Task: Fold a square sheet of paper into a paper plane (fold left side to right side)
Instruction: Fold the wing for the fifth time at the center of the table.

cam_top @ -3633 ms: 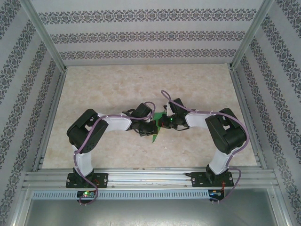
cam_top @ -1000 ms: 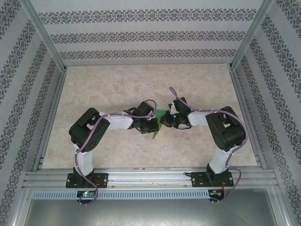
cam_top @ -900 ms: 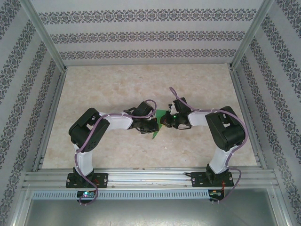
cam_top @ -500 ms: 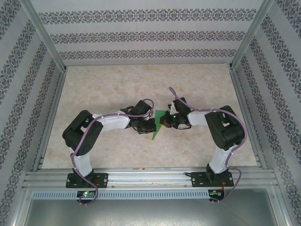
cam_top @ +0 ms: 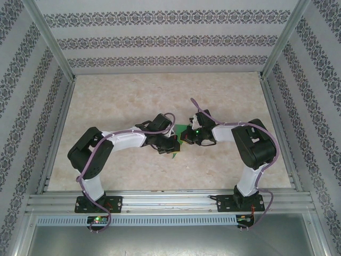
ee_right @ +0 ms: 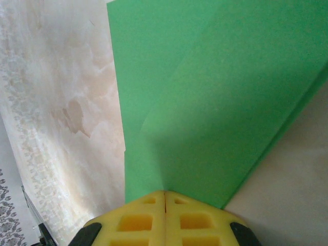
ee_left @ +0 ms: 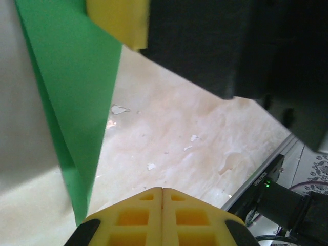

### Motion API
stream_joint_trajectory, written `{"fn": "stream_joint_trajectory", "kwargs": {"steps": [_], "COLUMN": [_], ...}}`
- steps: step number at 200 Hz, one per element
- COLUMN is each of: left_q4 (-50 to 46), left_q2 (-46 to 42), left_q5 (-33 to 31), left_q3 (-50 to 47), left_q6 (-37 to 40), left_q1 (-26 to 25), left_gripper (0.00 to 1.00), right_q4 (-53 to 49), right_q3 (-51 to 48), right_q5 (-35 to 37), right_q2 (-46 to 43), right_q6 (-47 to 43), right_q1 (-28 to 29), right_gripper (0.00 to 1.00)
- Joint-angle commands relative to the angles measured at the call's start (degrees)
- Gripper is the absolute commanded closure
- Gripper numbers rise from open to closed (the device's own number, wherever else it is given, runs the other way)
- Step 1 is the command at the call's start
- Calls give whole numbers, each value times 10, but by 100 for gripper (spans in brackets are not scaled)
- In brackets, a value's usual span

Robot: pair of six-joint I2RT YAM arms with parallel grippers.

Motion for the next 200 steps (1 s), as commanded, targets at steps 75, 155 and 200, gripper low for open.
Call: {"fn": "stream_joint_trajectory", "kwargs": {"steps": [75, 155, 200], "left_q4": [19, 24, 27], "left_q2": [38, 48, 48], "left_q5": [-7, -9, -13], "left_q3": [-4, -17, -26], "left_q6": [-7, -7, -8], "left_q1": [-1, 2, 3], "left_gripper": [98, 98, 99], "right_q4": [-94, -112, -126], "right_q3": [-11, -7, -2], "right_q5": [63, 73, 81], "right_q2": [47, 48, 49], "right_q6": [-32, -43, -52], "right_q1": [6, 6, 6], "right_gripper": [100, 100, 100]}}
